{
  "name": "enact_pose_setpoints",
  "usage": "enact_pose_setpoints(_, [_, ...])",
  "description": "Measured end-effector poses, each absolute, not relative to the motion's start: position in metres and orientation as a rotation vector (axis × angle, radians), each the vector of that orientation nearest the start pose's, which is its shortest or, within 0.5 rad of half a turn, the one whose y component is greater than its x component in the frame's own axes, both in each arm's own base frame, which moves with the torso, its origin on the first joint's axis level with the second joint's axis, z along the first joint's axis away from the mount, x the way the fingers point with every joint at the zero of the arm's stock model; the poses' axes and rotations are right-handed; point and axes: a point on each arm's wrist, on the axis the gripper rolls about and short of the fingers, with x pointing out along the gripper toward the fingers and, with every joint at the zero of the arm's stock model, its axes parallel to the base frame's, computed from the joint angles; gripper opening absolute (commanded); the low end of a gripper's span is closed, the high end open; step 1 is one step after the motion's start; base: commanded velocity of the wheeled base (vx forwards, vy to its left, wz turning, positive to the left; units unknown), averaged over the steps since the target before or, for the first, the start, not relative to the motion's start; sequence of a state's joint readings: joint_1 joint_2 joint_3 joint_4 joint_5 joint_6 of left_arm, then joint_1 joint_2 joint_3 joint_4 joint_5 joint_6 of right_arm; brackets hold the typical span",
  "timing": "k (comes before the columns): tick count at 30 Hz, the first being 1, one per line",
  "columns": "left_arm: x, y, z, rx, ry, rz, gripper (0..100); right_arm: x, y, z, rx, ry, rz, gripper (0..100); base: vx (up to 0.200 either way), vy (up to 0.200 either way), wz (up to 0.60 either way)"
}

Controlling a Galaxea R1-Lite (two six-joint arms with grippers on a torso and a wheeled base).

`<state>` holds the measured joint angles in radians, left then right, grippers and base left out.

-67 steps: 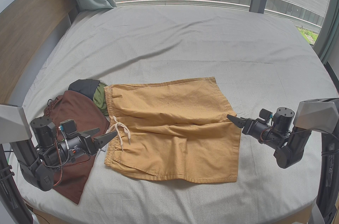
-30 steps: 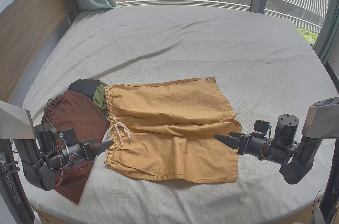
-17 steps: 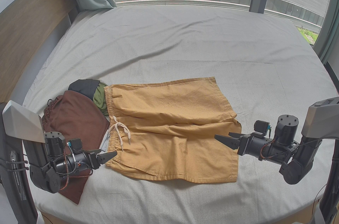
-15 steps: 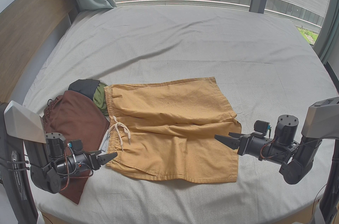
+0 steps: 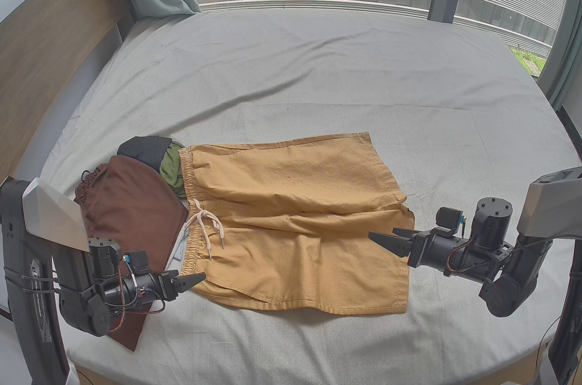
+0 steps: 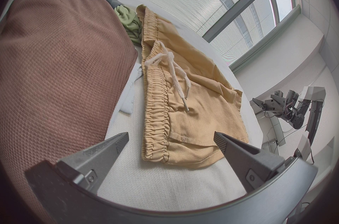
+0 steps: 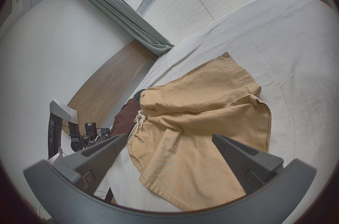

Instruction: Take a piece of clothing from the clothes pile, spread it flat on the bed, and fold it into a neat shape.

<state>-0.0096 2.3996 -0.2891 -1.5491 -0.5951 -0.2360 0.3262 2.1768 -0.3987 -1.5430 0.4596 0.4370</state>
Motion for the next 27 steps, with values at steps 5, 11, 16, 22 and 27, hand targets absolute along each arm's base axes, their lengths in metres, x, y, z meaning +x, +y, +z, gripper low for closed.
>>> enact_pose_setpoints(5, [0.281, -0.018, -0.045, -0.387, 0.629, -0.531, 100, 0.287, 0.108, 0.037, 0.428, 0.409, 0.718, 100, 0.000, 0.000, 0.00])
enact_pose_setpoints(11, [0.282, -0.019, -0.048, -0.390, 0.636, -0.532, 100, 0.287, 0.108, 0.036, 0.428, 0.409, 0.717, 100, 0.000, 0.000, 0.00])
enact_pose_setpoints(16, [0.282, -0.019, -0.050, -0.392, 0.641, -0.530, 0, 0.287, 0.108, 0.036, 0.428, 0.410, 0.716, 100, 0.000, 0.000, 0.00])
enact_pose_setpoints(22, [0.283, -0.019, -0.050, -0.393, 0.643, -0.528, 0, 0.284, 0.106, 0.034, 0.422, 0.422, 0.713, 100, 0.000, 0.000, 0.00])
enact_pose_setpoints(27, [0.283, -0.019, -0.050, -0.392, 0.640, -0.528, 0, 0.275, 0.100, 0.028, 0.370, 0.451, 0.730, 100, 0.000, 0.000, 0.00])
